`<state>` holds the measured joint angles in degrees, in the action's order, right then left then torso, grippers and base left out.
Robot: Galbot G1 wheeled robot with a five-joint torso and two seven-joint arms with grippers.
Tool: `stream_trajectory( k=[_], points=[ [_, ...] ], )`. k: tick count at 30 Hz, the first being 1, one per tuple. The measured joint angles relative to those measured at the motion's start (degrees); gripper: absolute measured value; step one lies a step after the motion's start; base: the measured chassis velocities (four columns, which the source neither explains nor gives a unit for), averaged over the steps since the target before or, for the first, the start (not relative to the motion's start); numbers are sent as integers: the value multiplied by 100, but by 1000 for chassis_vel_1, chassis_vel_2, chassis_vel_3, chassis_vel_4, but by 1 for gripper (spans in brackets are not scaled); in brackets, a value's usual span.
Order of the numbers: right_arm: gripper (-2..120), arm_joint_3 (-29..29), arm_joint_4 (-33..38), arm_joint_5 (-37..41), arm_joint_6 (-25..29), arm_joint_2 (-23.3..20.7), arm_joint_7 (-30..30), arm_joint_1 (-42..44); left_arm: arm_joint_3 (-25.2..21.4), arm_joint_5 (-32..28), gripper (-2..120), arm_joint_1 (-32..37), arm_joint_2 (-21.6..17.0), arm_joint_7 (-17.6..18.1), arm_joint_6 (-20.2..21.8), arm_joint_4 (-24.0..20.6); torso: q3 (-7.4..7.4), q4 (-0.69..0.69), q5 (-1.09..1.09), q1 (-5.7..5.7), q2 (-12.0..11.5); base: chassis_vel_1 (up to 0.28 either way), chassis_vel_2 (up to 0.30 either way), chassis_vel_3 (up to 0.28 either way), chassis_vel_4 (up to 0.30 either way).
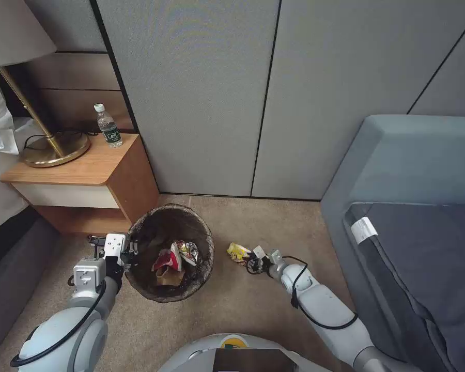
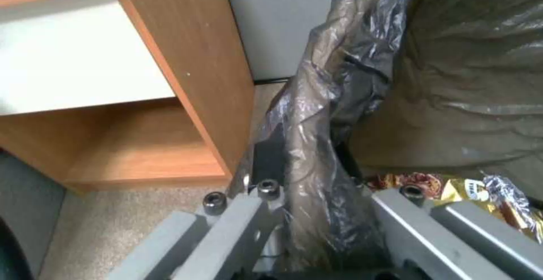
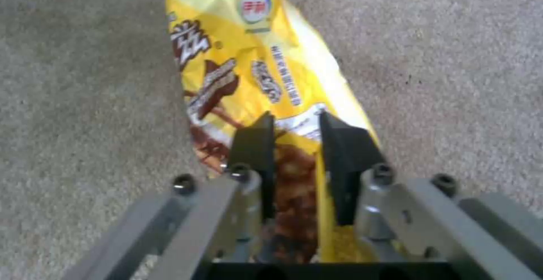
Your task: Pick up the trash bin, then pick up the garbage from the floor and place it into the trash bin.
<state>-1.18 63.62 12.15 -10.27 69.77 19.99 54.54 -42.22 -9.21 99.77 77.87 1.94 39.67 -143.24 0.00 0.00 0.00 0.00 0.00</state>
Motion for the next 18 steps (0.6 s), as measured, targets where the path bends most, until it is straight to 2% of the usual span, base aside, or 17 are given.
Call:
stream_trajectory(
  k=[1,4,18],
  points=[
    [15,0,0,0,0,0,0,0,0,0,3,0,0,0,0,0,0,0,0,0,0,0,0,0,0],
    [0,-55,-14,1,3,-2,32,15,-9,-2,3,38,-4,0,1,0,0,0,0,0,0,0,0,0,0],
    [0,-341,228,10,7,-132,77,191,-24,-8,3,145,-51,1,11,0,0,0,0,0,0,0,0,0,0]
  ],
)
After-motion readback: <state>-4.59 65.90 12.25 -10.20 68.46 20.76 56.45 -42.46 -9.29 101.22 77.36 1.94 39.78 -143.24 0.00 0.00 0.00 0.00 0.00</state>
